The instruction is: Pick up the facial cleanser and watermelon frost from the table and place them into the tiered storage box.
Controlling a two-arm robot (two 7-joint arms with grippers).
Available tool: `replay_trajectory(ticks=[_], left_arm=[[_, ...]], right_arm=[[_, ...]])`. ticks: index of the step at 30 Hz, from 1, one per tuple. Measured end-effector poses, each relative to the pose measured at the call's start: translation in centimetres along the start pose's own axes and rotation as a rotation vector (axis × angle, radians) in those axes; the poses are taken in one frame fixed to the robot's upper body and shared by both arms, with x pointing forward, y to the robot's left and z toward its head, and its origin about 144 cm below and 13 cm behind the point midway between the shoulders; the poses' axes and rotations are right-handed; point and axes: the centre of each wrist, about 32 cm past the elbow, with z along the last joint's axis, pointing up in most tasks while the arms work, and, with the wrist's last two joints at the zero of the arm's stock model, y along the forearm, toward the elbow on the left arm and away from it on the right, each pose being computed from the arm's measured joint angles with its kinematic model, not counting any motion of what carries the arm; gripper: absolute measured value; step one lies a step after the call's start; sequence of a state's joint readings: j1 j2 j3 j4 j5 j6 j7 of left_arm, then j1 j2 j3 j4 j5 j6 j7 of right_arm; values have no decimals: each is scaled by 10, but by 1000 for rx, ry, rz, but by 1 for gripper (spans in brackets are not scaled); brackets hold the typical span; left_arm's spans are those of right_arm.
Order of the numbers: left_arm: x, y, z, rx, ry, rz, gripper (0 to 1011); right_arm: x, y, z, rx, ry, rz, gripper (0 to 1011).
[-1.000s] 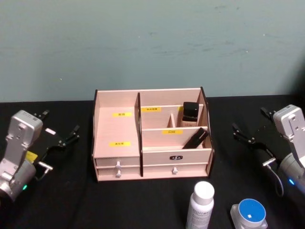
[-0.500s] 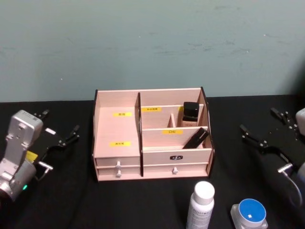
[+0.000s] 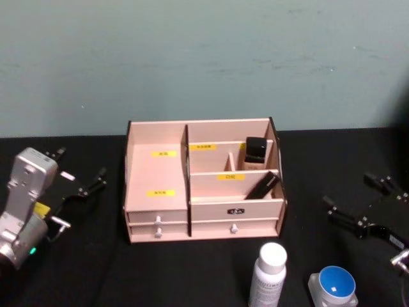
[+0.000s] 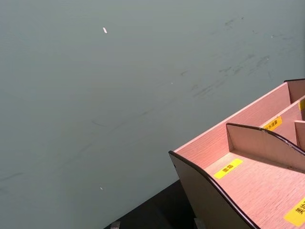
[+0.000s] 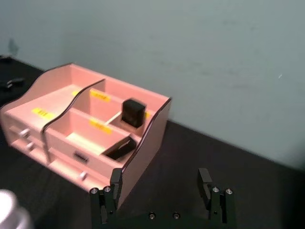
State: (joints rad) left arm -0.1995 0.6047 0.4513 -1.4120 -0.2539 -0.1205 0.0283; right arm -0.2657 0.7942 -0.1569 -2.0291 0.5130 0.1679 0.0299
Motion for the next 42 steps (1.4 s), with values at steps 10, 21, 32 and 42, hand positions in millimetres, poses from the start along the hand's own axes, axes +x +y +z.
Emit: replay_trajectory(ticks=[10,21,32,42], left_arm=[[0,0,0,0,0,0,1001],[0,0,0,0,0,0,1001],[0,0,0,0,0,0,1001],[0,0,0,0,0,0,1001]], right_arm=[[-5,-29,-8,-103,49,62,1003],[-9,-48,-26,-142,117,74,1003],[-20,-42,-40,-178,121,120,1003],[-24,-38,-47,-219,110,131,1003]])
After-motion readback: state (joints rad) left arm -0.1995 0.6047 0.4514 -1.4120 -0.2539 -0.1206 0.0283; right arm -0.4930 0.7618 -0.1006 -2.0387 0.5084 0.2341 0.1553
